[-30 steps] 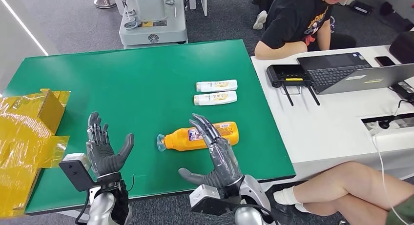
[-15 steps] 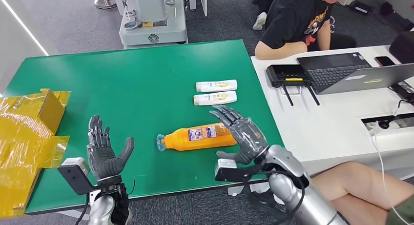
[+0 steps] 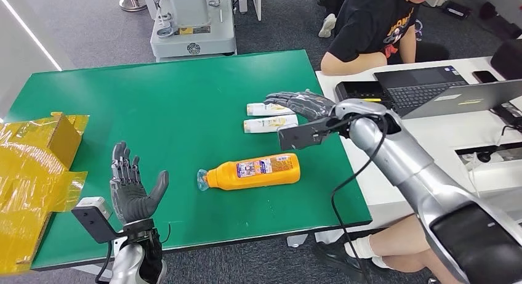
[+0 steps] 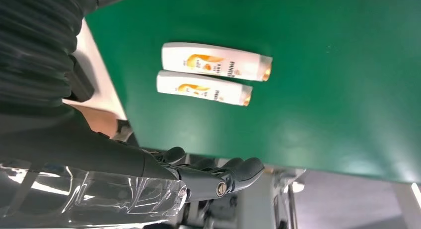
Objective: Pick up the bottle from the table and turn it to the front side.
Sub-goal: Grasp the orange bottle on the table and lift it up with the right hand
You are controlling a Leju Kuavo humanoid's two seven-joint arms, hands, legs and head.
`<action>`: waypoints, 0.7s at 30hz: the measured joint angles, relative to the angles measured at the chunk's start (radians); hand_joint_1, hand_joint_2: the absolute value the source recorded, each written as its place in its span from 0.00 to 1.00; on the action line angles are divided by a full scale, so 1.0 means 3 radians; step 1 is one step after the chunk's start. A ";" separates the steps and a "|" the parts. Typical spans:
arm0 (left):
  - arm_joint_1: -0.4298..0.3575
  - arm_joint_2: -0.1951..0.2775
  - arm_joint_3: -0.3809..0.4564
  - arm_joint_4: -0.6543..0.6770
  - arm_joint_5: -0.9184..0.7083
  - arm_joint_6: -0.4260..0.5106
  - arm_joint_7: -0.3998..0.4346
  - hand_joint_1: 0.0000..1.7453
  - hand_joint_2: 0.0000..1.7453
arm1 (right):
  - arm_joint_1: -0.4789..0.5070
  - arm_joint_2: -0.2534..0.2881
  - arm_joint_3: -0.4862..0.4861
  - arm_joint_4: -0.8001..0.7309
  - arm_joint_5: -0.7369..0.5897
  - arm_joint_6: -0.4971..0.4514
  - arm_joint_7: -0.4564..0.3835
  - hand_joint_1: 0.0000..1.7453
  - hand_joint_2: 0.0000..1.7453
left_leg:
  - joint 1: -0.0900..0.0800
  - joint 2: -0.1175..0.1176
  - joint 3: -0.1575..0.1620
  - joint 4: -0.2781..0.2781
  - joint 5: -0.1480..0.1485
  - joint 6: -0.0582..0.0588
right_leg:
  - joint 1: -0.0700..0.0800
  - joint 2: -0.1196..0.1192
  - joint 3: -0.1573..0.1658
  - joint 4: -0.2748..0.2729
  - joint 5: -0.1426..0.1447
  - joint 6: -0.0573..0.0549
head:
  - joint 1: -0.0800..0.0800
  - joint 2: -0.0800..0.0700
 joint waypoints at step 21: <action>-0.0046 0.0001 0.0035 0.0084 -0.0011 0.0018 0.0000 0.00 1.00 | -0.0673 0.0881 0.1214 0.1563 -0.0190 0.0401 0.0218 0.00 1.00 | 0.0002 -0.0005 -0.0001 0.0000 0.0000 0.0000 | 0.0001 -0.0003 0.0000 -0.0001 -0.0001 0.0001 | -0.0001 0.0000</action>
